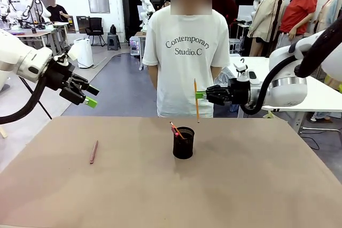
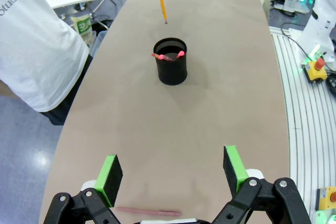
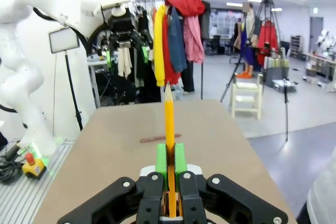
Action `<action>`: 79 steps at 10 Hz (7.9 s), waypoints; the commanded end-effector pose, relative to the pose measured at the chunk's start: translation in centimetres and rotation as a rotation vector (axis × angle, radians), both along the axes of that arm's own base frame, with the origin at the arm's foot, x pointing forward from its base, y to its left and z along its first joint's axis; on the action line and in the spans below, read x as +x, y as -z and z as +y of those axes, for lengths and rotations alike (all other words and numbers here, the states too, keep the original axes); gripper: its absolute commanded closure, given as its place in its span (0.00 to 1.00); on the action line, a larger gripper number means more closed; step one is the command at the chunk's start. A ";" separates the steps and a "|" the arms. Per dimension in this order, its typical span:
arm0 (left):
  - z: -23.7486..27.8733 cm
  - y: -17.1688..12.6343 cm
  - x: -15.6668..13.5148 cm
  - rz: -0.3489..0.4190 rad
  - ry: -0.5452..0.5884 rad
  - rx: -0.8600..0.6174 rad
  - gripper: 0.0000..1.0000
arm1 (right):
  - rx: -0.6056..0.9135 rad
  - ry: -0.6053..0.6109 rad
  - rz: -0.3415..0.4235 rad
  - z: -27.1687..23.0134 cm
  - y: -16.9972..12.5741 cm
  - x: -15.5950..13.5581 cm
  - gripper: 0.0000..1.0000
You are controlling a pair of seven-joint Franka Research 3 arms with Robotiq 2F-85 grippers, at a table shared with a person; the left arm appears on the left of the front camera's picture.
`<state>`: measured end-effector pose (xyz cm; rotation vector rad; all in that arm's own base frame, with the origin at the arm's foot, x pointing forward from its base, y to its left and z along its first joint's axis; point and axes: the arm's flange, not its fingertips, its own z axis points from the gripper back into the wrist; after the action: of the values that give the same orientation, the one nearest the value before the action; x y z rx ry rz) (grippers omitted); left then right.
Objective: Place the pens into the pen holder.
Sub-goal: Pick up a writing instrument from the table and place it into the Pen holder.
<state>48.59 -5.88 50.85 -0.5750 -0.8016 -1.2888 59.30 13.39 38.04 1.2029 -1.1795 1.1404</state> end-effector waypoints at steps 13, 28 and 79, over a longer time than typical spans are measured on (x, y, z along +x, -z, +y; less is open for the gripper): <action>0.0 -0.1 0.0 -0.001 -0.005 -0.012 0.00 | 0.100 -0.064 0.067 2.6 3.6 1.1 0.00; 0.0 -0.1 0.0 -0.001 -0.005 -0.012 0.00 | -0.206 -0.039 0.146 0.6 -2.5 -2.3 0.00; -3.0 4.3 1.7 0.630 -0.758 0.868 0.00 | -0.613 -0.084 0.155 -11.0 -9.2 -7.1 0.00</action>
<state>48.74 -7.41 46.34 0.0454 0.0535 -0.6527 52.37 2.32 47.10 0.8399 -0.5950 1.3247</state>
